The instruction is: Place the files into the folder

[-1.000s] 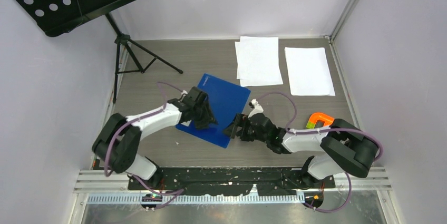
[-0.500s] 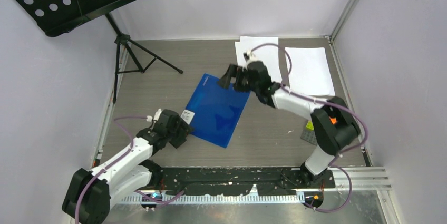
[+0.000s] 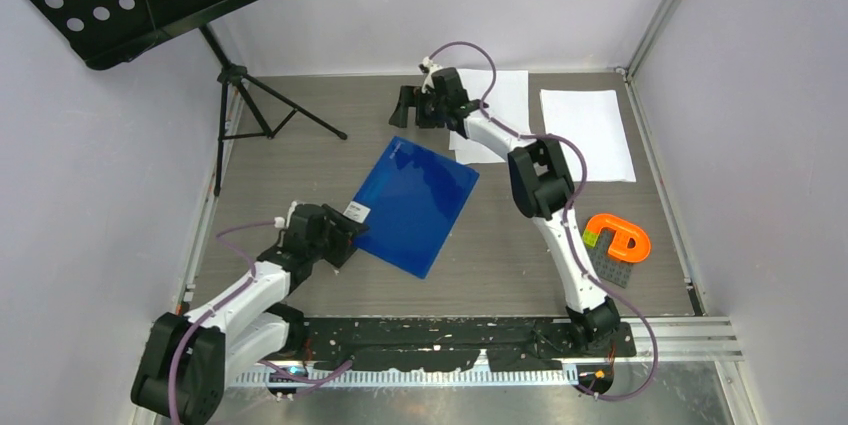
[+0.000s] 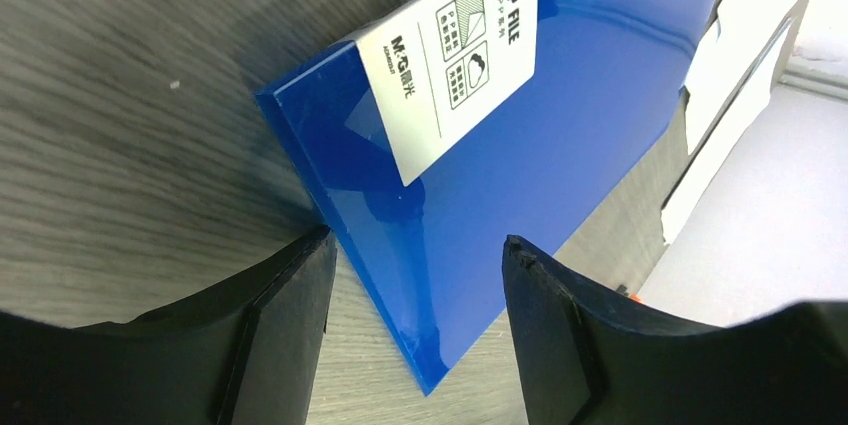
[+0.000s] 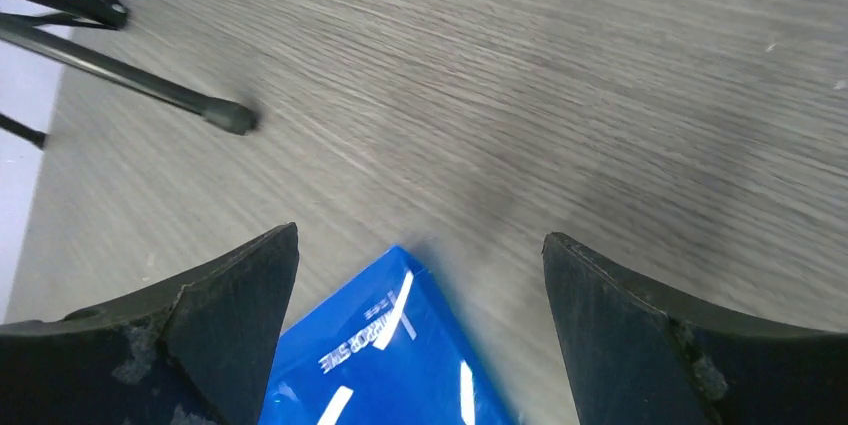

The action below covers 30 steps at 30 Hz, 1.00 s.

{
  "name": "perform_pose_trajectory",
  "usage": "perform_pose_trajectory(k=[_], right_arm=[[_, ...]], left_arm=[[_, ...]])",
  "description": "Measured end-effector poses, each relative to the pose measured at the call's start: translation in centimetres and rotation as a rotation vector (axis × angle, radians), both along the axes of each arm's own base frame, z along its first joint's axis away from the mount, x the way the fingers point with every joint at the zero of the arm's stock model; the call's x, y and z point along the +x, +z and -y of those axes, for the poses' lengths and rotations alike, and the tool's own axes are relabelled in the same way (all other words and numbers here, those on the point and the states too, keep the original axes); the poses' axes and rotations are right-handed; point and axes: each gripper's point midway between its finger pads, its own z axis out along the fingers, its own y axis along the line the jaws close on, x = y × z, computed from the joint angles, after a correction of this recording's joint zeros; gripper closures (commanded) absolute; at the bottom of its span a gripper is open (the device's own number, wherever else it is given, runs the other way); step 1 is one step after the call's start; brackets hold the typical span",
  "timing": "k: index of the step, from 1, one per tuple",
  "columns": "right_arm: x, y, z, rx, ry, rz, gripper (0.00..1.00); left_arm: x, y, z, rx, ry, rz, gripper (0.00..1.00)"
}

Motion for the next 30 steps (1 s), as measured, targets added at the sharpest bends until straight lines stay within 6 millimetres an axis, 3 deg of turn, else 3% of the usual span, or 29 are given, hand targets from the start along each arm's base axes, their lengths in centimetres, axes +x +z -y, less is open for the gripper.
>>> perform_pose_trajectory(k=[3,16,30], right_arm=[[0.6,-3.1,-0.7,-0.020,0.019,-0.048,0.02],[-0.1,-3.2,-0.6,-0.016,0.024,-0.083,0.01],[-0.8,-3.1,-0.6,0.011,0.026,-0.094,0.02]], left_arm=[[0.5,0.0,-0.3,-0.024,0.010,-0.002,0.37],[-0.4,0.7,-0.8,-0.010,-0.012,-0.011,0.38],[1.2,0.5,-1.3,-0.025,0.017,0.011,0.39]])
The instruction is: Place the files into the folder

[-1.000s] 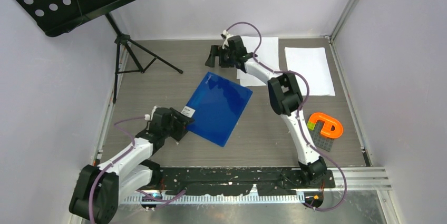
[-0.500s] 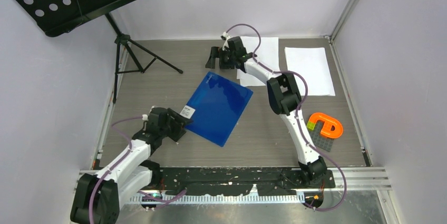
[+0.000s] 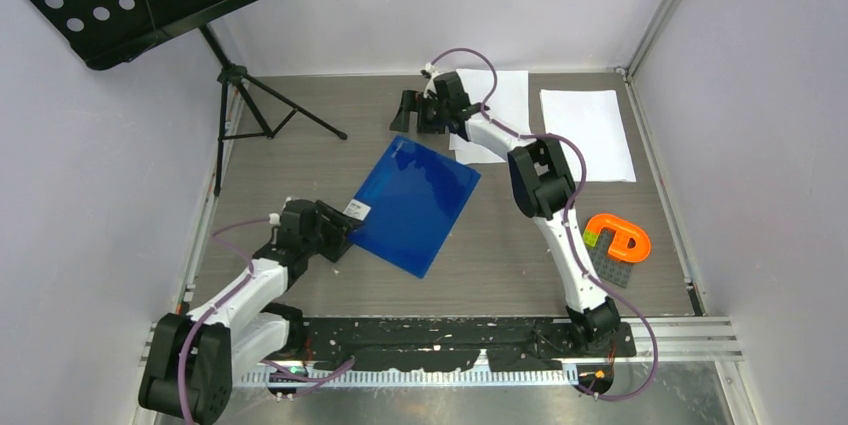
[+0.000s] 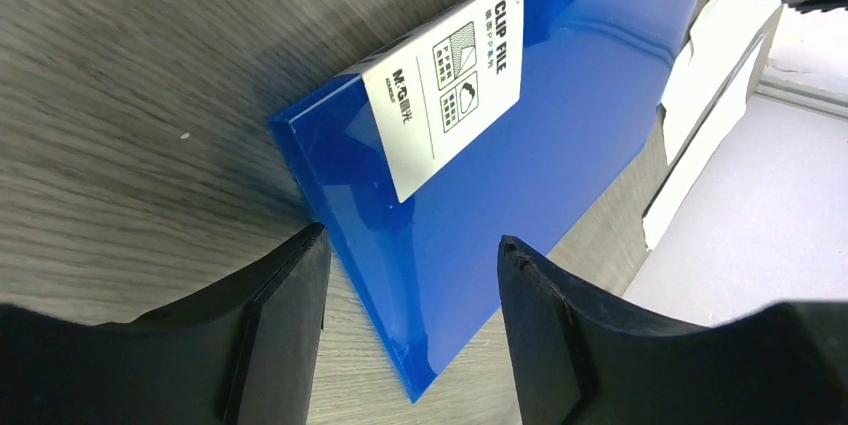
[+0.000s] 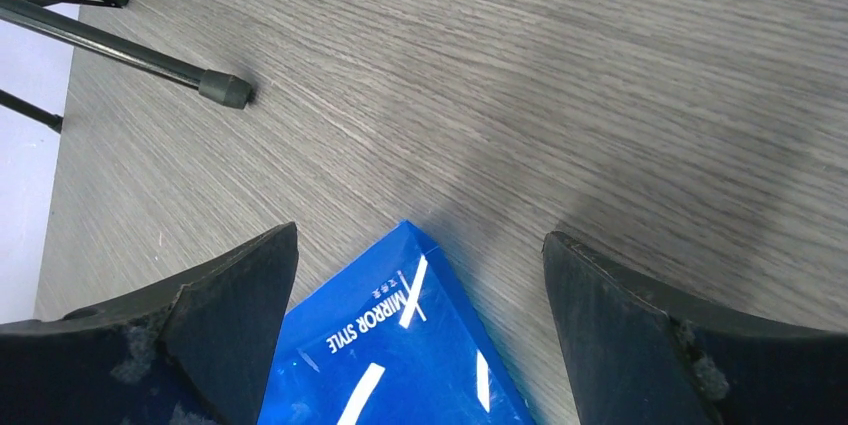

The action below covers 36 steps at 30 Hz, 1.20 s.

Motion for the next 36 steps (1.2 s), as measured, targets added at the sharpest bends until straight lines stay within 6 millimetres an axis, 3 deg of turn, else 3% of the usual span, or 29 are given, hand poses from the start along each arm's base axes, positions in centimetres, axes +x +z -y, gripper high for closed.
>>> perform_pose_trajectory(k=[20,25,36], right_arm=[[-1.2,0.0,0.0,0.021,0.006,-0.016,0.02],[-1.5,0.0,-0.1,0.027,0.013,-0.020,0.02],[-4.4,-0.1,-1.1,0.040,0.045,-0.049,0.02]], left_arm=[[0.9,0.7,-0.2,-0.040,0.016,0.052,0.42],[1.0,0.0,-0.1,-0.091,0.051,0.069,0.49],[1.1,0.1,-0.2,-0.194,0.152,0.114,0.66]])
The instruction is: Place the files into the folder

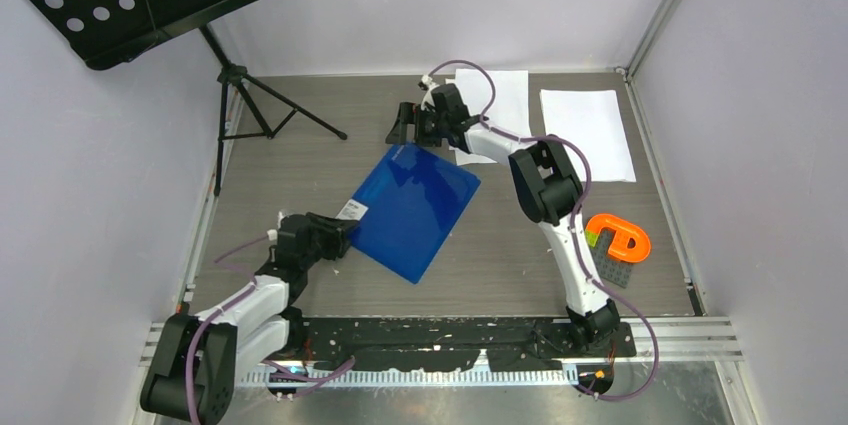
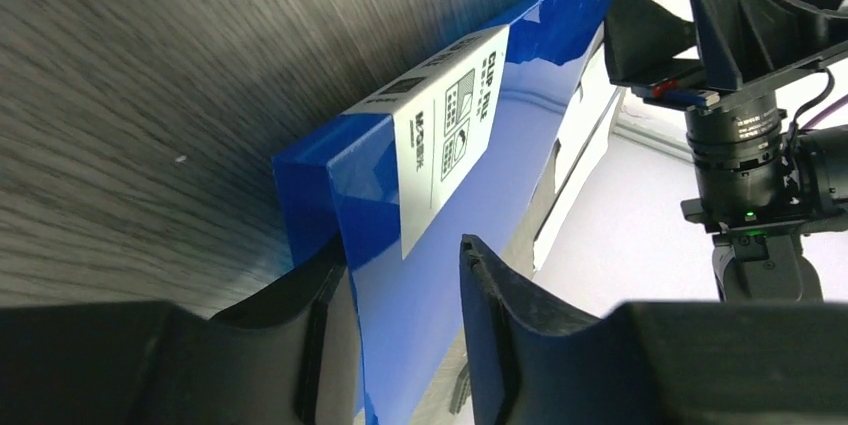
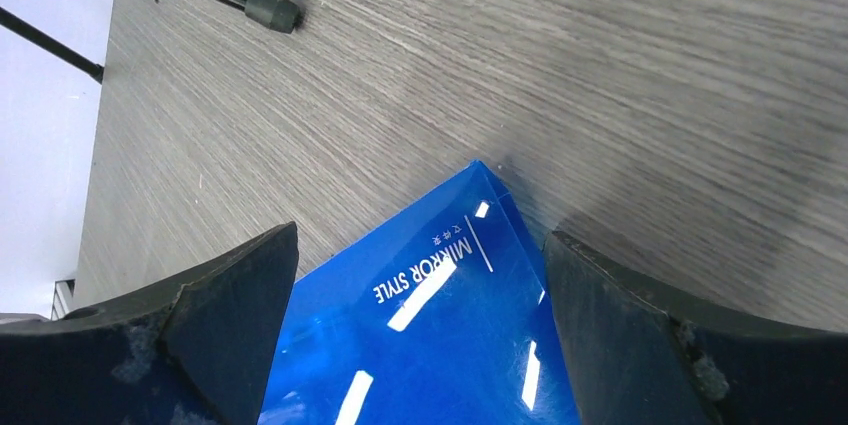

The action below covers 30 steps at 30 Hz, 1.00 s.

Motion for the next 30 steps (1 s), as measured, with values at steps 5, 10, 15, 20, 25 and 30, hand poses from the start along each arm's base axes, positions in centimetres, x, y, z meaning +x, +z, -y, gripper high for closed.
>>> perform_pose_trajectory(k=[5,10,15,20,25,30], right_arm=[[-0.8,0.1,0.1,0.008,0.001,0.000,0.02],[-1.6,0.3,1.6,-0.030,-0.032,-0.028,0.02],[-3.7,2.8,6.3,-0.083,-0.126,-0.127,0.01],[-9.7,9.7,12.8,-0.009,-0.264,-0.110,0.01],[-17.7,8.9,16.5,0.061,-0.340,-0.141,0.01],[-24.9,1.3,17.3,0.023,-0.379,-0.355,0.02]], left_arm=[[-0.1,0.4,1.2,-0.031,-0.002,0.000,1.00],[-0.9,0.9,2.4,-0.102,0.036,-0.041,1.00],[-2.1,2.9,3.4,-0.231,0.078,-0.032,1.00],[-2.4,3.6,2.3,-0.308,0.171,-0.047,1.00],[-2.7,3.5,1.9,-0.337,0.208,-0.070,1.00],[-2.9,3.1,1.9,-0.333,0.213,-0.090,1.00]])
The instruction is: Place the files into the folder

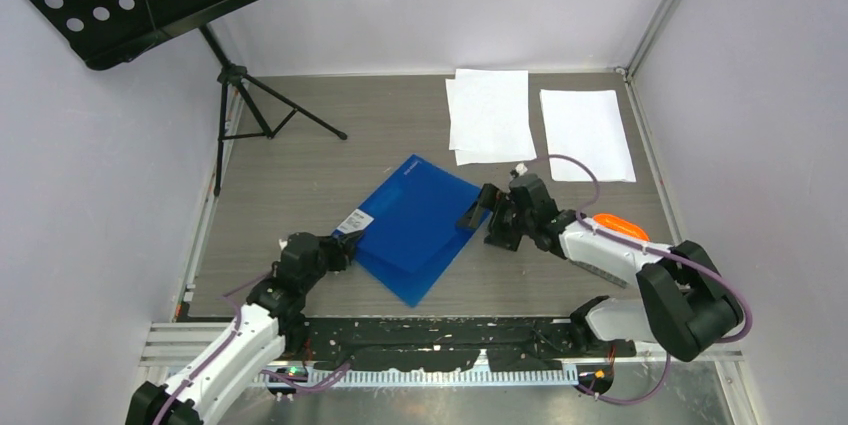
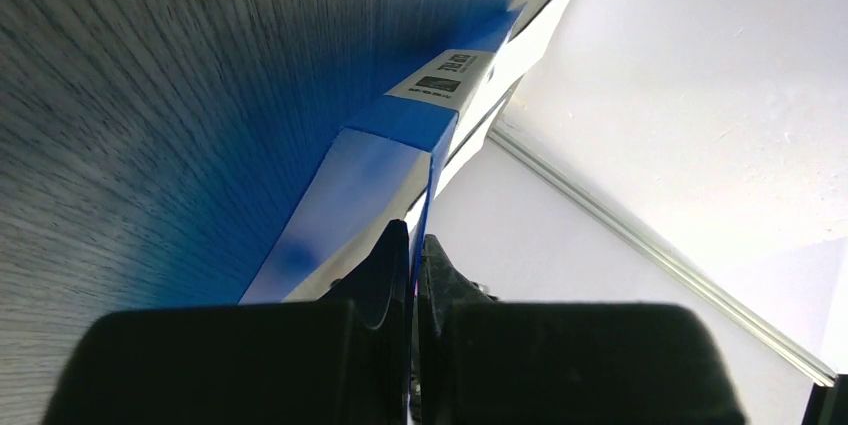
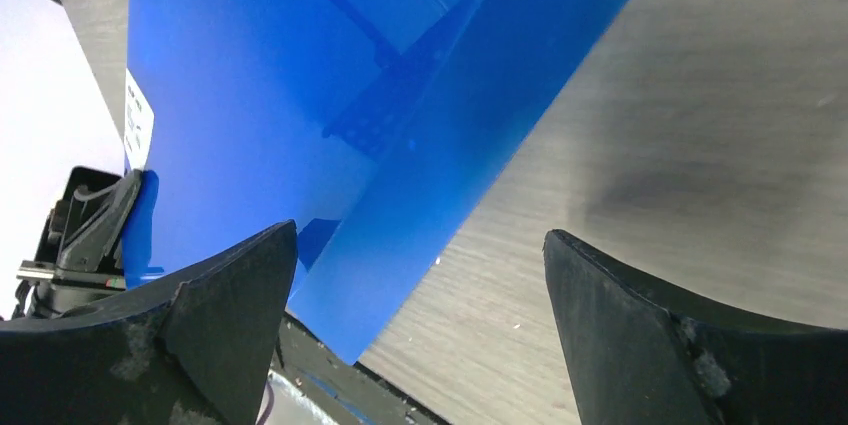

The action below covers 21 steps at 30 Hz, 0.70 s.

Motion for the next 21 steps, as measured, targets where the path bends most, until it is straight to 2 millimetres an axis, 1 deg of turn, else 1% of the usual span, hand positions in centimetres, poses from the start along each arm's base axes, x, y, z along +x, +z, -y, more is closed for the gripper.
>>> perform_pose_trajectory(k=[1,3,6,7,8,9,11,12,14,16,18,19,20,21], right_arm=[[-0.8,-0.6,-0.3,0.001,-0.003,-0.021,0.02],[-1.4,-0.5,-1.3,0.021,-0.003,-0.027,0.05],[-0.5,1.1,-3.4,0.088,-0.013,0.023,0.08],[0.0,1.5,-4.2,0.107,-0.019,0.034,0.15],[0.3,1.7,-4.7,0.116,-0.026,0.040,0.23],[0.8,1.8,-5.3,0.125,-0.032,0.045,0.53],[1.5,1.8,-6.2,0.133,-0.041,0.055,0.88],[1.9,1.7,-6.4,0.130,-0.051,0.056,0.93],[2.4,1.9,-6.6,0.120,-0.063,0.057,0.94],[3.1,3.1,-6.5,0.084,-0.060,0.085,0.94],[3.6,5.3,-6.0,0.040,-0.049,0.143,0.94],[3.6,6.8,-5.6,0.019,-0.044,0.178,0.94],[3.6,8.2,-5.1,0.003,-0.039,0.211,0.94],[3.7,10.1,-4.5,-0.018,-0.035,0.256,0.94]], left_arm=[[0.0,0.0,0.0,0.001,0.001,0.000,1.00],[0.0,-0.1,0.0,0.004,-0.001,-0.001,1.00],[-0.1,-0.2,0.1,0.005,-0.010,-0.006,1.00],[-0.1,-0.2,0.2,0.005,-0.015,-0.008,1.00],[-0.1,-0.3,0.3,0.006,-0.019,-0.009,1.00],[-0.2,-0.3,0.4,0.007,-0.027,-0.009,1.00],[-0.4,-0.3,0.6,0.020,-0.053,-0.005,1.00],[-0.6,-0.4,0.7,0.039,-0.070,-0.005,0.99],[-1.1,-0.1,0.9,0.102,-0.133,-0.007,0.87],[-1.5,1.6,1.4,0.198,-0.233,0.009,0.74],[-1.9,4.1,2.1,0.299,-0.359,0.043,0.60],[-2.2,5.4,2.4,0.346,-0.424,0.067,0.55],[-2.4,6.5,2.6,0.375,-0.467,0.091,0.53],[-2.7,7.5,2.8,0.410,-0.518,0.124,0.51]])
